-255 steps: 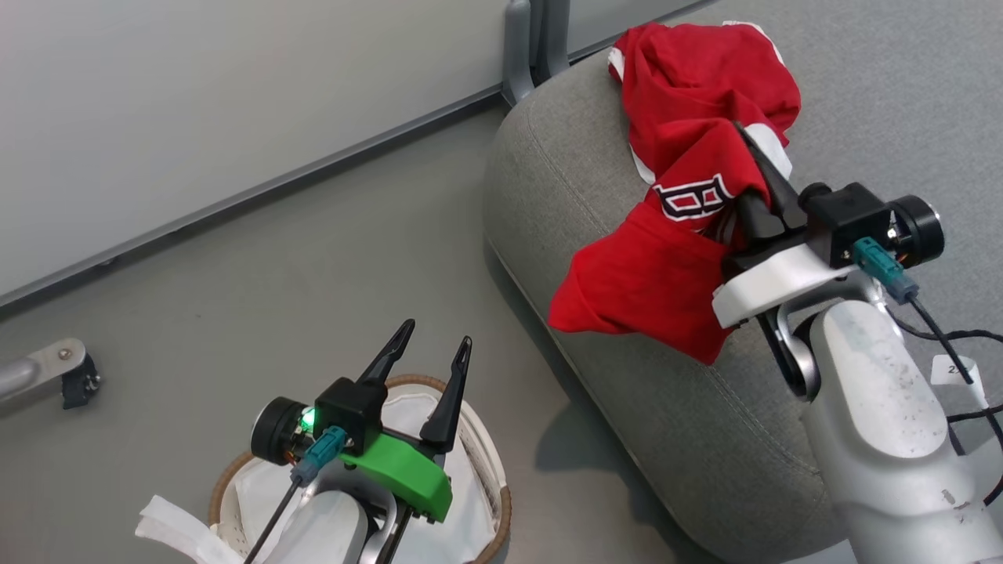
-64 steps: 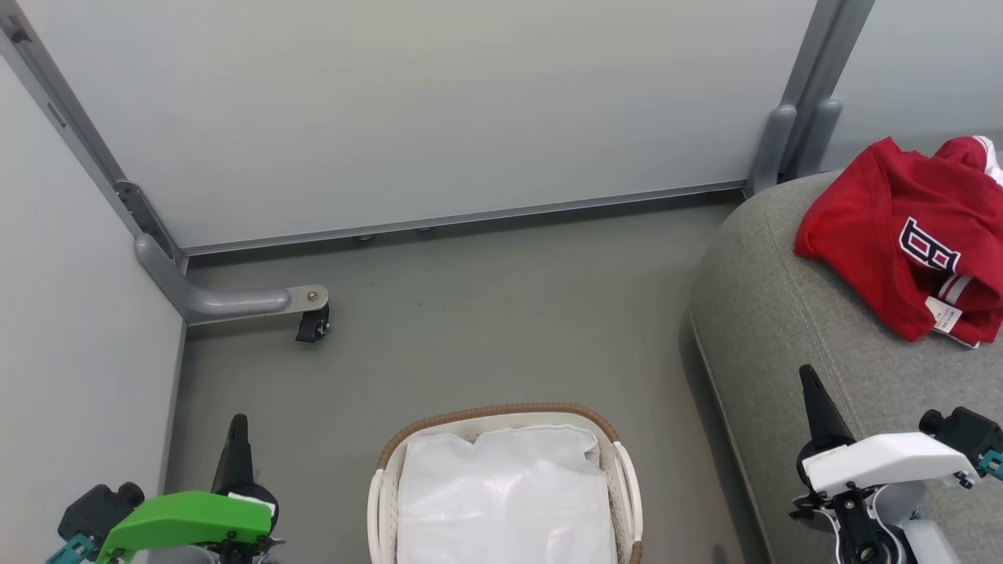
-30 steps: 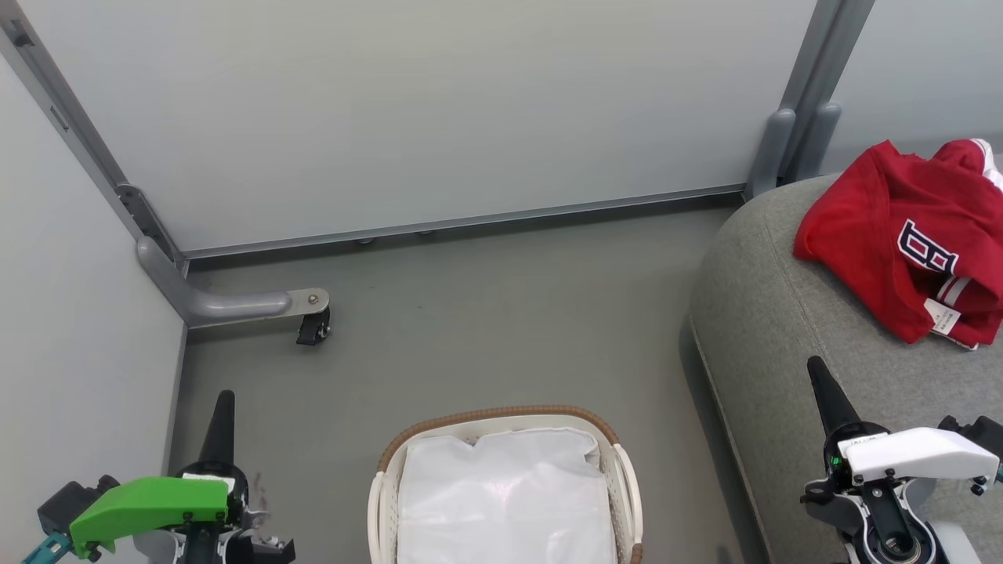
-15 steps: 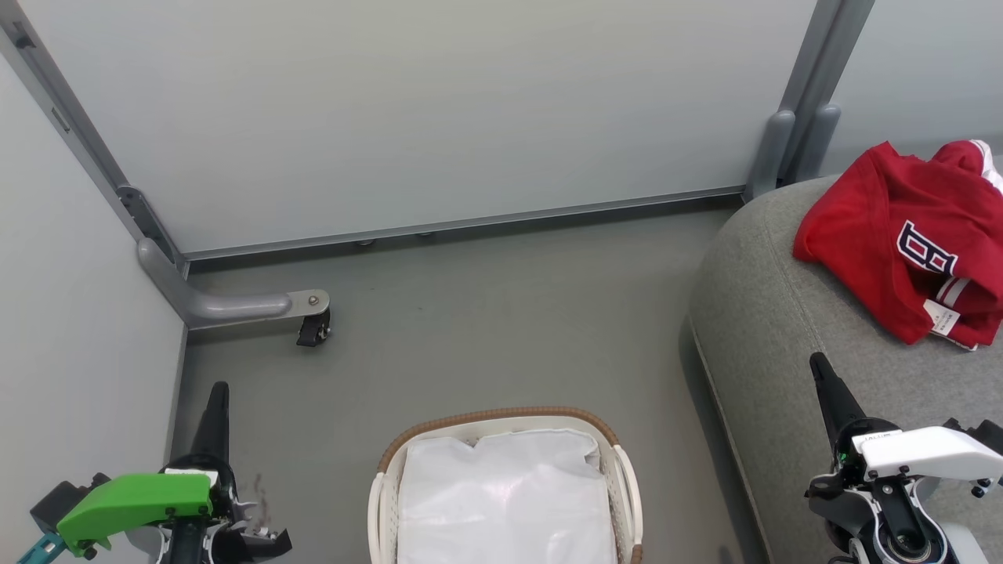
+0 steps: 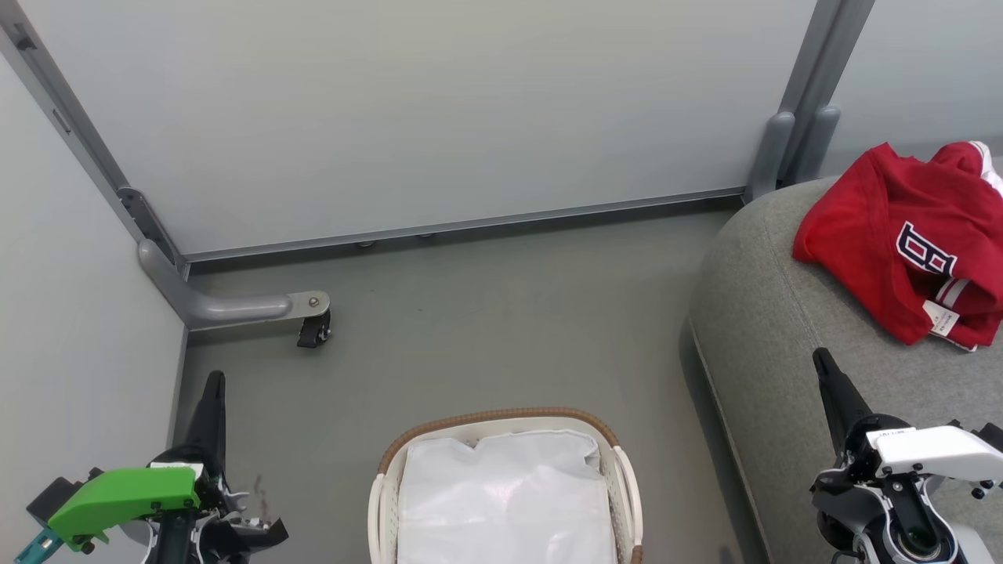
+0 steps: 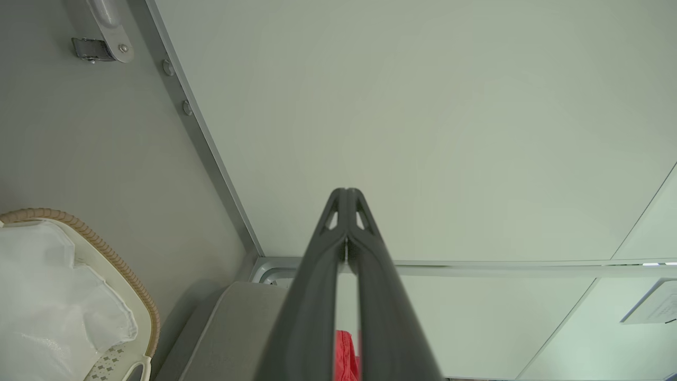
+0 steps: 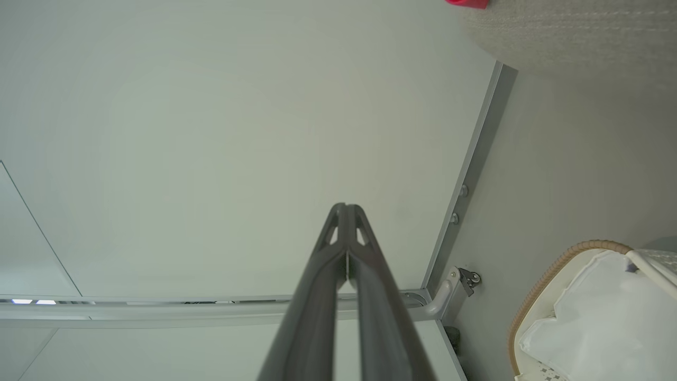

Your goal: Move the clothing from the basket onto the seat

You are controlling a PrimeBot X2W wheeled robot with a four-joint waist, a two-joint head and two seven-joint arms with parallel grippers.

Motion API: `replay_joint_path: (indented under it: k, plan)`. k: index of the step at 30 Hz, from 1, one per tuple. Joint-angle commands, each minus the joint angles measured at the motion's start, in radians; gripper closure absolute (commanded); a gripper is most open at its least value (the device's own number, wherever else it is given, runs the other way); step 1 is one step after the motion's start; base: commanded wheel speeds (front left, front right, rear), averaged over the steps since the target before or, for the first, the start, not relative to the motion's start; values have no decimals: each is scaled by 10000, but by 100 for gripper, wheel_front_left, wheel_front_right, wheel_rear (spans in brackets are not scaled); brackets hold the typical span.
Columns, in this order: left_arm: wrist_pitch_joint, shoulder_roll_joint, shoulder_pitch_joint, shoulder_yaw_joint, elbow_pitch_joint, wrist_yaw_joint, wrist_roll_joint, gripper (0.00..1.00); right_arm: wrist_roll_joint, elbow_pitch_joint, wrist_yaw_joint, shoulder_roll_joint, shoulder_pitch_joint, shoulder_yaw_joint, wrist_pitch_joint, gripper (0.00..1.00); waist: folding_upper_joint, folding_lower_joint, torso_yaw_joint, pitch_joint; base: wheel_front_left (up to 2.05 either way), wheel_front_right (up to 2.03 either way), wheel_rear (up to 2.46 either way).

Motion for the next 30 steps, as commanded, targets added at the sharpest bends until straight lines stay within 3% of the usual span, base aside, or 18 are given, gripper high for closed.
replay_joint_path:
  k: [1,30]
  plan:
    - [57,59,-162,70,-81,-54,-195,100,212,-60,-3,-64,88,-37,77,100,0,0,0,-3,0,0,0]
    - [162,60,-166,110,-97,-66,-476,100,544,-90,-3,-65,100,-68,160,100,0,0,0,-15,0,0,0]
